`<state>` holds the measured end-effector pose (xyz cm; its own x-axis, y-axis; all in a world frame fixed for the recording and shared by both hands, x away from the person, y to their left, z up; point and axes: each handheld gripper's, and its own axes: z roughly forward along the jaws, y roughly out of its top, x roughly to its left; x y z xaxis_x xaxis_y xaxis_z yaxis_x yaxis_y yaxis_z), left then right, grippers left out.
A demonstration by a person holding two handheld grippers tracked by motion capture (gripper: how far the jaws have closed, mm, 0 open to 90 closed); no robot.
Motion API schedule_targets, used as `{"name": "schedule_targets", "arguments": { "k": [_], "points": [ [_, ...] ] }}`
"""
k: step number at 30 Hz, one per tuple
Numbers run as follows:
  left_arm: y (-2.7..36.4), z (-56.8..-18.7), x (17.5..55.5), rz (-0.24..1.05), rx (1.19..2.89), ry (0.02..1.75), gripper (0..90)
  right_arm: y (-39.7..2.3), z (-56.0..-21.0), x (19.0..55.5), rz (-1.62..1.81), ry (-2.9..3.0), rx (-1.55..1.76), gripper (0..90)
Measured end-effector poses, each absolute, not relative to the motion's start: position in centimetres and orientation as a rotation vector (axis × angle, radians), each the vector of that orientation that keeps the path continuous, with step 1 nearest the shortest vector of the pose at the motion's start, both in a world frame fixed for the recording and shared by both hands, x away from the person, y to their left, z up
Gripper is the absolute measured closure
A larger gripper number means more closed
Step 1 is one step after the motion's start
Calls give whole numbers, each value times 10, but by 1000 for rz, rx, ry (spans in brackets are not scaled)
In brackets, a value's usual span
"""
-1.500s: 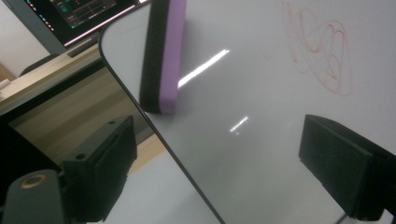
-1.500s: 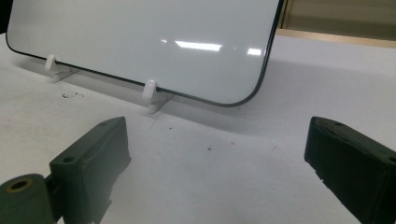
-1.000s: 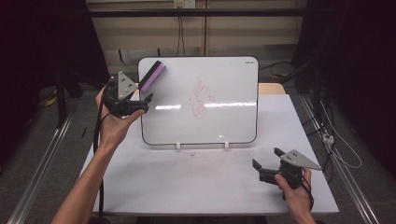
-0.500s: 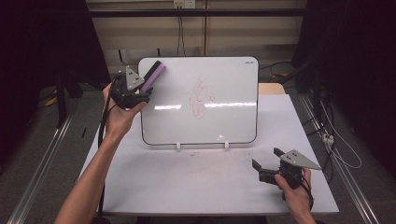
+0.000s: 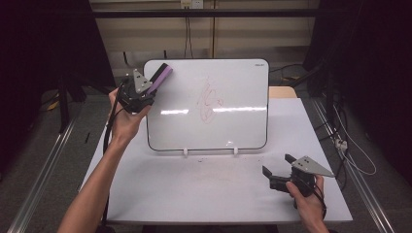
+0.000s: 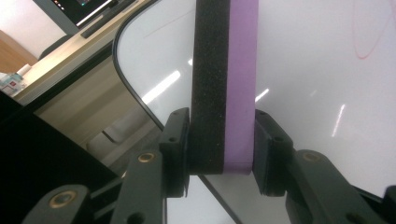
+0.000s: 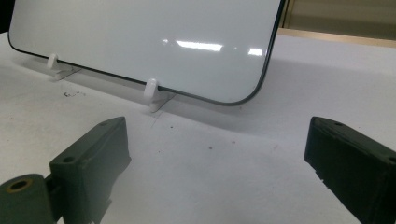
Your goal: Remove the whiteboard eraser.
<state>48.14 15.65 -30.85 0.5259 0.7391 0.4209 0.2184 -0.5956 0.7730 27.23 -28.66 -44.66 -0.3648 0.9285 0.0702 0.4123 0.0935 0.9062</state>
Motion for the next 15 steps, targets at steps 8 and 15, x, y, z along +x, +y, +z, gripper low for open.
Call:
{"name": "schedule_targets", "arguments": {
  "k": [8,15],
  "points": [
    [154,-308,480,1017,2110,790,634,-286,-447,273,1241,1837,1317,64],
    [155,-308,480,989,2095,803,639,-287,-447,272,1242,1833,1315,64]
  ]
}}
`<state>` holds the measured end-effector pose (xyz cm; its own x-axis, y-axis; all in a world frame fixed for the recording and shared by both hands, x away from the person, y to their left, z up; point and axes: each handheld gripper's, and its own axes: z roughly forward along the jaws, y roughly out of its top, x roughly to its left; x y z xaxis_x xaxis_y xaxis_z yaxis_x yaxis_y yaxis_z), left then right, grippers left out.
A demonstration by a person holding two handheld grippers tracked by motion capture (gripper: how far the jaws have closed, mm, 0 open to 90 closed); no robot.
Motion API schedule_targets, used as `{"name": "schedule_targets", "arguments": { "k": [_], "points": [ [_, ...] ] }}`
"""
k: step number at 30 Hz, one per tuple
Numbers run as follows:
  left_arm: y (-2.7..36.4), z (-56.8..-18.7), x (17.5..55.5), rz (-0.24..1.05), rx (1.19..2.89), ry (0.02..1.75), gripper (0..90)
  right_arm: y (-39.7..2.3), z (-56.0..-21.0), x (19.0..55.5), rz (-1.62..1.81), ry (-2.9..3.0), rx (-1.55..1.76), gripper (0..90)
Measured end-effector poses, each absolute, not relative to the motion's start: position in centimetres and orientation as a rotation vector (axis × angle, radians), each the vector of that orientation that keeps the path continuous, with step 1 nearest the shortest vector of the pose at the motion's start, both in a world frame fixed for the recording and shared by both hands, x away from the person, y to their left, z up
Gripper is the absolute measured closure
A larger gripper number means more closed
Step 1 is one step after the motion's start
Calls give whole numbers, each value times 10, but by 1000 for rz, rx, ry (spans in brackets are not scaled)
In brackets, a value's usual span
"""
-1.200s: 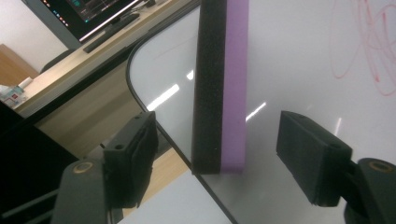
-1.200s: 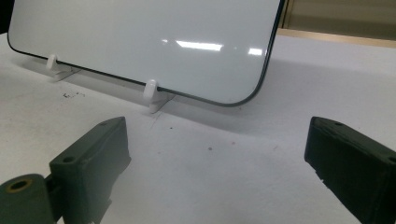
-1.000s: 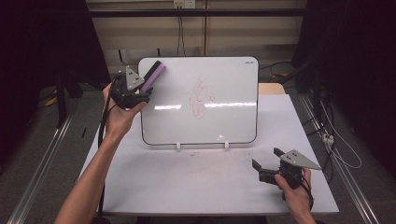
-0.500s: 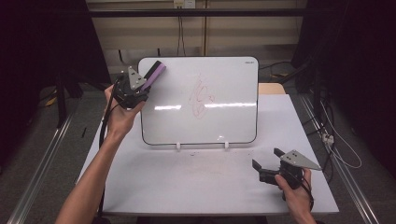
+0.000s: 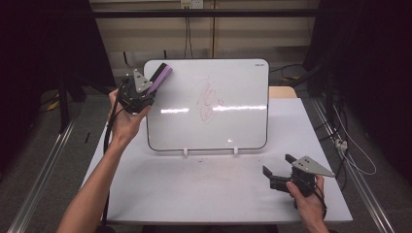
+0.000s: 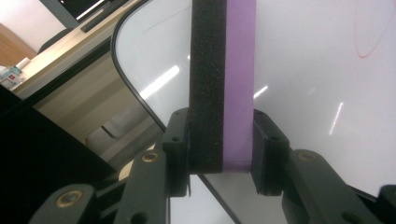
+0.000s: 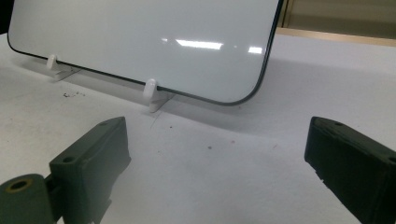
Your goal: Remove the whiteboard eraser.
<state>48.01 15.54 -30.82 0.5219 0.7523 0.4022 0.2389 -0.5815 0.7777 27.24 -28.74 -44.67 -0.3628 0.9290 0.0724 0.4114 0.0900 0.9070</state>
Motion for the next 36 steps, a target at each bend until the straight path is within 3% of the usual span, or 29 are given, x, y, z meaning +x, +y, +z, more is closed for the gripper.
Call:
{"name": "schedule_targets", "arguments": {
  "k": [36],
  "points": [
    [157,-317,424,787,1889,706,640,-283,-448,275,1246,1850,1327,54]
  ]
}}
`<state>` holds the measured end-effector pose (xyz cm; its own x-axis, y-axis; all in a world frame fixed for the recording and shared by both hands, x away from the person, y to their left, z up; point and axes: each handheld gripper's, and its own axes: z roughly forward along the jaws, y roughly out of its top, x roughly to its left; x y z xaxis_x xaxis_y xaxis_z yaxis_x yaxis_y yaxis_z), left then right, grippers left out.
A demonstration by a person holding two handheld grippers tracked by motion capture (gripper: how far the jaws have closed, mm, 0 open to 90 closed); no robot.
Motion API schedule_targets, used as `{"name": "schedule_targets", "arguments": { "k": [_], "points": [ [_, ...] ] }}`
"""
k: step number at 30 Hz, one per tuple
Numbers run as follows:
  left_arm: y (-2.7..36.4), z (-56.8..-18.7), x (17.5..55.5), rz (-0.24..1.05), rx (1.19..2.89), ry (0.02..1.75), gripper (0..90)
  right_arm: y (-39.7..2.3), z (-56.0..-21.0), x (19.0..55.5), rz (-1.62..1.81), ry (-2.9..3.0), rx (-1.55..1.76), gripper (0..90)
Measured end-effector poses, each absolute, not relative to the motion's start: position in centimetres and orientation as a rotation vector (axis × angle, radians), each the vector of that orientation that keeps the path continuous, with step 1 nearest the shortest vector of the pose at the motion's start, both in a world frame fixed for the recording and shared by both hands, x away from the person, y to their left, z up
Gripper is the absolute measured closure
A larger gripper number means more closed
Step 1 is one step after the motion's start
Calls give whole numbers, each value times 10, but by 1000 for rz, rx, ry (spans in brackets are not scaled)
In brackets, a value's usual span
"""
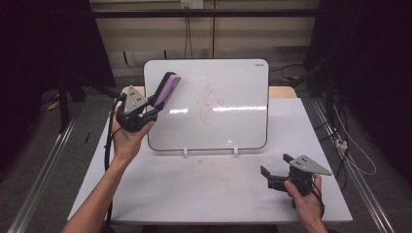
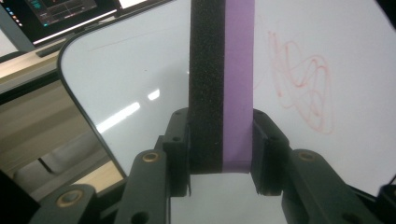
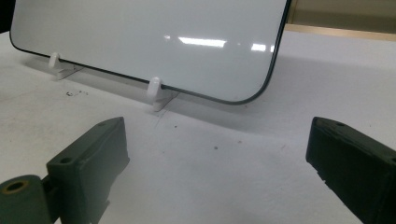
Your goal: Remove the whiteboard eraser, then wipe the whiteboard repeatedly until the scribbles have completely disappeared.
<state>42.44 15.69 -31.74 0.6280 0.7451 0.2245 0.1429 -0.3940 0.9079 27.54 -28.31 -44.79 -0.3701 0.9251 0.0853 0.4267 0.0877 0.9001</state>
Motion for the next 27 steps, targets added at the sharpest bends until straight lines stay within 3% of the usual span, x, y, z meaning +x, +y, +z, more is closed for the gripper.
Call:
{"name": "schedule_targets", "arguments": {
  "k": [13,27],
  "points": [
    [160,-324,406,749,1847,698,640,-280,-446,273,1256,1863,1301,58],
    [147,-337,383,619,1802,677,640,-267,-438,279,1410,1808,1297,88]
  ]
}}
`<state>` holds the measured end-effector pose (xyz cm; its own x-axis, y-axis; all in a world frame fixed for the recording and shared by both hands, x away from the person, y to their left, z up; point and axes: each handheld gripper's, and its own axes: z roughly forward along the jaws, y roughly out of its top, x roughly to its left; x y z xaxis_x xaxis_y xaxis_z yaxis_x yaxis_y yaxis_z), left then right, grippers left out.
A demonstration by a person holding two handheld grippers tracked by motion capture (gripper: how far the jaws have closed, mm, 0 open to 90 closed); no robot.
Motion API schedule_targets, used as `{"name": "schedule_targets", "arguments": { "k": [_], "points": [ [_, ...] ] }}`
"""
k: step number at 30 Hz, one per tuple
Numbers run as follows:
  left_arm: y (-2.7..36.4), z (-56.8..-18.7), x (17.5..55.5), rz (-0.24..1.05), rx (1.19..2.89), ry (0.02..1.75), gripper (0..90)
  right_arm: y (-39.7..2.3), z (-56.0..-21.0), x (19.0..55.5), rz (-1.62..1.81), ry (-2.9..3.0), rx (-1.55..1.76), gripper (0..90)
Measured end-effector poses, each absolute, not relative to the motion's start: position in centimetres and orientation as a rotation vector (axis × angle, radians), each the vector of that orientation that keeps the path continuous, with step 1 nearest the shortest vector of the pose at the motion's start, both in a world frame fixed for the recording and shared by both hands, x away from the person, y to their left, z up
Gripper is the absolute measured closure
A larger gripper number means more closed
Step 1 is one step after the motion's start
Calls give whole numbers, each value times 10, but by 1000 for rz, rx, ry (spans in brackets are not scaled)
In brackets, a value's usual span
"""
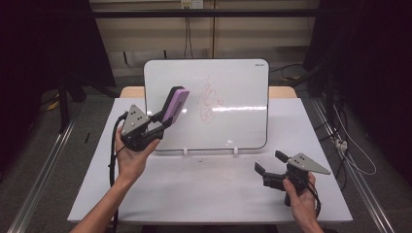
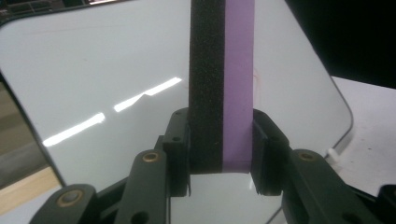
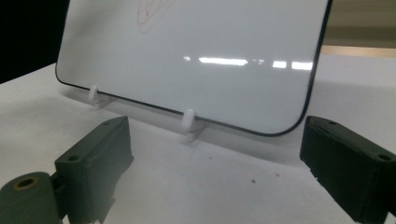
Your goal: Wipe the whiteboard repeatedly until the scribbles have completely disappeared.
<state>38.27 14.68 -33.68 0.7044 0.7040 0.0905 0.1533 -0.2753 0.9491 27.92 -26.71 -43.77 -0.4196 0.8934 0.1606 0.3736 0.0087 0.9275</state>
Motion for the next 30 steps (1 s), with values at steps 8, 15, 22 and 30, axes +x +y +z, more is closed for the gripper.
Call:
{"name": "schedule_targets", "arguments": {
  "k": [8,15,22,30],
  "points": [
    [132,-348,369,574,1814,654,640,-247,-428,282,1494,1872,1177,48],
    [120,-357,361,537,1831,630,640,-225,-418,295,1594,1878,1137,74],
    [106,-363,353,507,1826,617,641,-210,-404,304,1737,1827,1119,100],
    [87,-364,348,488,1833,576,641,-194,-397,315,1895,1775,1111,162]
  ]
}}
